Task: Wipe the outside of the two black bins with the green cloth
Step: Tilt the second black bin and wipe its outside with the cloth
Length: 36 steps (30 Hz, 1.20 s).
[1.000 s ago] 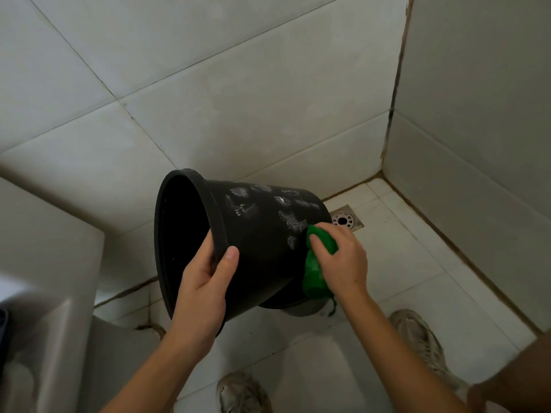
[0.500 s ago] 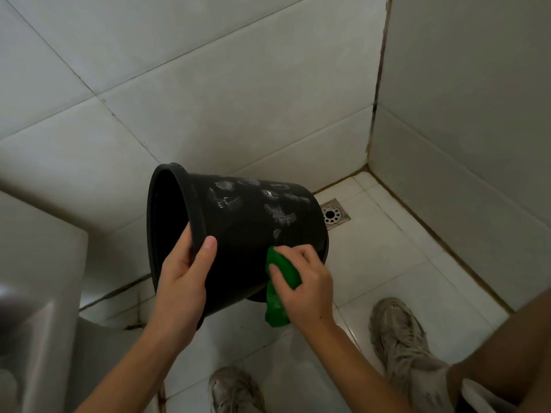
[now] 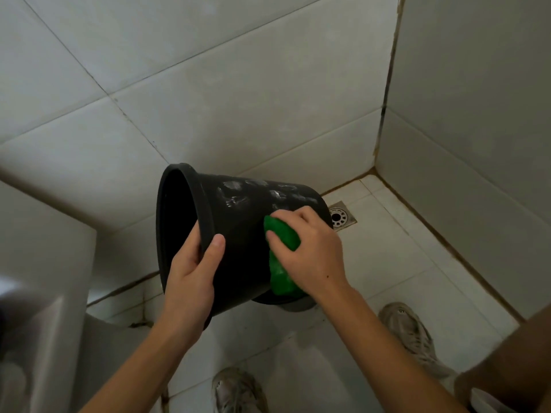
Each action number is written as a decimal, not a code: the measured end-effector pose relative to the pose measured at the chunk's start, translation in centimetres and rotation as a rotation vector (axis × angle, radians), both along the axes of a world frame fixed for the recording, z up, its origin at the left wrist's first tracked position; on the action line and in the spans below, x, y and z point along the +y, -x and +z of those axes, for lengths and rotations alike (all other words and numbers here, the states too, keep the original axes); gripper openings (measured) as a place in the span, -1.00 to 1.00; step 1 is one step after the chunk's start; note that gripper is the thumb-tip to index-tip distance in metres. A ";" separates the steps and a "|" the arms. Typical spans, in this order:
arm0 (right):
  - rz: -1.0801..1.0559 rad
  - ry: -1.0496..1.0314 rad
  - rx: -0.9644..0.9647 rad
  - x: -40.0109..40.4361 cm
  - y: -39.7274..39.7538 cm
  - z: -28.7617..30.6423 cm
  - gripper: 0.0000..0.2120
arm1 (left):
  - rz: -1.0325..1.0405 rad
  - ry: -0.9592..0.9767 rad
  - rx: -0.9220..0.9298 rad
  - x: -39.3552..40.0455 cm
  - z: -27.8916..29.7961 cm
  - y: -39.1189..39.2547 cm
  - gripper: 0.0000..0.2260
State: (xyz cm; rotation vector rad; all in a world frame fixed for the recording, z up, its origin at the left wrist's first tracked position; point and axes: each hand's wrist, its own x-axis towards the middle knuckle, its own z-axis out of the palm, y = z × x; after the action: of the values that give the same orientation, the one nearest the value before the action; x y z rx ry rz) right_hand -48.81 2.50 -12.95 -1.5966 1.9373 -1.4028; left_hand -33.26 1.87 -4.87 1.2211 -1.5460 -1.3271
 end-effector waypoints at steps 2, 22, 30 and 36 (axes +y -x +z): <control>-0.042 -0.029 0.008 -1.2 1.6 -0.2 -0.67 | -0.011 0.019 -0.014 0.1 -0.1 0.1 -0.65; -0.139 -0.203 0.032 -2.9 3.1 0.8 -0.70 | -0.050 0.064 -0.012 0.4 -0.6 0.4 -0.59; -0.147 -0.267 -0.036 -3.9 4.7 -0.4 -0.72 | -0.051 0.059 -0.013 0.5 -0.8 0.4 -0.57; -0.051 -0.093 0.016 -1.7 1.1 1.5 -0.73 | -0.020 0.034 0.053 0.2 -0.6 0.7 -0.59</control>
State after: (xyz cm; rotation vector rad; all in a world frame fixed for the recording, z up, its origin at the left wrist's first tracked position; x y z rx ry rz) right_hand -49.89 0.82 -11.46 -1.5314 2.0352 -1.3020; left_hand -33.99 2.11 -5.43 1.1438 -1.5408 -1.3301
